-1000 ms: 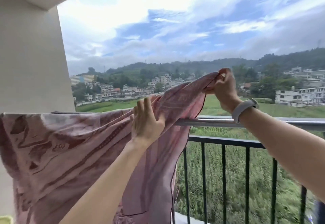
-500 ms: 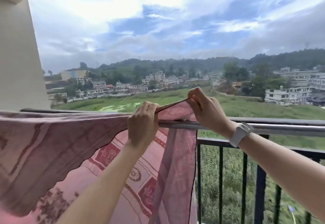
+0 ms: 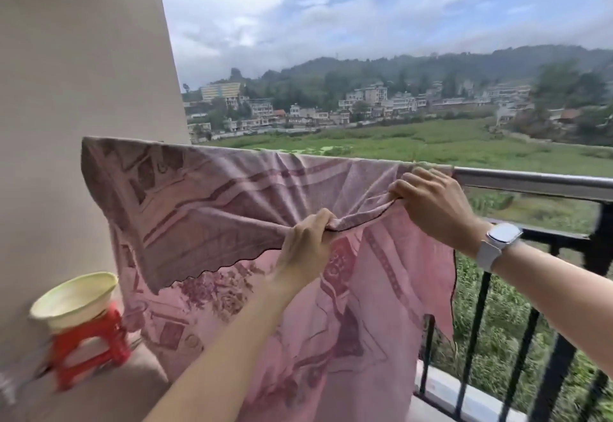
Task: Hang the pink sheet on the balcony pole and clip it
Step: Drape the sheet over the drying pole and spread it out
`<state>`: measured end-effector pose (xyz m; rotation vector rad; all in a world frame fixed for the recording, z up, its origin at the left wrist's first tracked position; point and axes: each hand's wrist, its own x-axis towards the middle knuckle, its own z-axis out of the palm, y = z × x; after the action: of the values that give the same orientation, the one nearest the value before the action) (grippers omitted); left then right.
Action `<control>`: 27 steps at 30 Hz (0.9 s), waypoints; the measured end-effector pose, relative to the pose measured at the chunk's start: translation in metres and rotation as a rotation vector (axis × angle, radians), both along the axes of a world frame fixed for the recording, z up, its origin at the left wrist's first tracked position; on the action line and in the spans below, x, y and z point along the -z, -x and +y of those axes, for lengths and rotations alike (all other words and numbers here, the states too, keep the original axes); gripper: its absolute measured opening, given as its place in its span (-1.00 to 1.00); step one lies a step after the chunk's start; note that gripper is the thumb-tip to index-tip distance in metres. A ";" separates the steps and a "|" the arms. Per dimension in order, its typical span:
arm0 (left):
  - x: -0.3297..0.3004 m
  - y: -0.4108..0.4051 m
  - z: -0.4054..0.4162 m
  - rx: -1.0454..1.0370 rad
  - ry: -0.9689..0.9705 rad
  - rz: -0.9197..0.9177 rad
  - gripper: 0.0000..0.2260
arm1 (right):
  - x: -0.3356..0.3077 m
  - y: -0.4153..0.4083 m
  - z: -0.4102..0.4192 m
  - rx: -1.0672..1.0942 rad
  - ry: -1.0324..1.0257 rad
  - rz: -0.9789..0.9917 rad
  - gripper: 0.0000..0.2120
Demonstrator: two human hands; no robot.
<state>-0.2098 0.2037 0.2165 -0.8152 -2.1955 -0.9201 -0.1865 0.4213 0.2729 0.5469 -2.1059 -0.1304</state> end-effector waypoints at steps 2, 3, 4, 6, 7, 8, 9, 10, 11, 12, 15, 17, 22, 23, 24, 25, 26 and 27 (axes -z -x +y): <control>0.028 -0.004 -0.017 -0.030 0.061 -0.055 -0.94 | 0.025 -0.007 -0.014 -0.041 -0.020 -0.074 -0.71; 0.044 -0.006 -0.026 -0.048 0.086 -0.095 -0.93 | 0.041 -0.011 -0.022 -0.049 -0.021 -0.116 -0.75; 0.061 -0.009 -0.035 -0.070 0.106 -0.142 -0.91 | 0.059 -0.015 -0.029 -0.052 -0.014 -0.151 -0.81; 0.095 -0.015 -0.053 -0.119 0.151 -0.256 -0.87 | 0.099 -0.024 -0.042 -0.042 0.001 -0.243 -0.82; 0.110 -0.019 -0.061 -0.137 0.176 -0.315 -0.85 | 0.120 -0.029 -0.048 -0.040 0.017 -0.307 -0.79; 0.125 -0.023 -0.066 -0.147 0.198 -0.367 -0.84 | 0.139 -0.036 -0.053 -0.042 0.037 -0.359 -0.76; 0.139 -0.027 -0.071 -0.157 0.220 -0.410 -0.82 | 0.158 -0.043 -0.057 -0.047 0.057 -0.384 -0.77; 0.152 -0.031 -0.074 -0.170 0.245 -0.437 -0.80 | 0.173 -0.052 -0.062 -0.035 0.071 -0.420 -0.85; 0.165 -0.036 -0.078 -0.189 0.279 -0.458 -0.78 | 0.188 -0.060 -0.067 -0.043 0.086 -0.456 -0.94; 0.178 -0.042 -0.081 -0.207 0.322 -0.479 -0.77 | 0.202 -0.067 -0.072 -0.048 0.108 -0.498 -0.91; 0.213 -0.060 -0.094 -0.208 0.412 -0.563 -0.77 | 0.254 -0.087 -0.088 -0.008 0.136 -0.660 -0.96; 0.236 -0.075 -0.109 -0.182 0.457 -0.622 -0.80 | 0.291 -0.103 -0.099 0.045 0.187 -0.872 -0.87; 0.287 -0.110 -0.156 -0.177 0.555 -0.751 -0.72 | 0.350 -0.146 -0.142 0.035 0.222 -1.125 -0.74; 0.294 -0.114 -0.165 -0.180 0.590 -0.773 -0.72 | 0.357 -0.152 -0.151 0.028 0.212 -1.164 -0.74; 0.301 -0.117 -0.172 -0.176 0.654 -0.792 -0.73 | 0.363 -0.158 -0.159 0.023 0.187 -1.201 -0.75; 0.308 -0.118 -0.180 -0.168 0.739 -0.817 -0.72 | 0.368 -0.163 -0.166 -0.002 0.156 -1.210 -0.75; 0.315 -0.119 -0.187 -0.162 0.821 -0.852 -0.68 | 0.371 -0.166 -0.169 -0.031 0.124 -1.204 -0.73; 0.321 -0.119 -0.194 -0.154 0.878 -0.903 -0.63 | 0.373 -0.167 -0.171 -0.052 0.112 -1.183 -0.69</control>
<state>-0.0912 0.0100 -0.1040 -0.6090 -3.4950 -0.1725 -0.0199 0.2501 -0.0997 0.6975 -3.1977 0.4519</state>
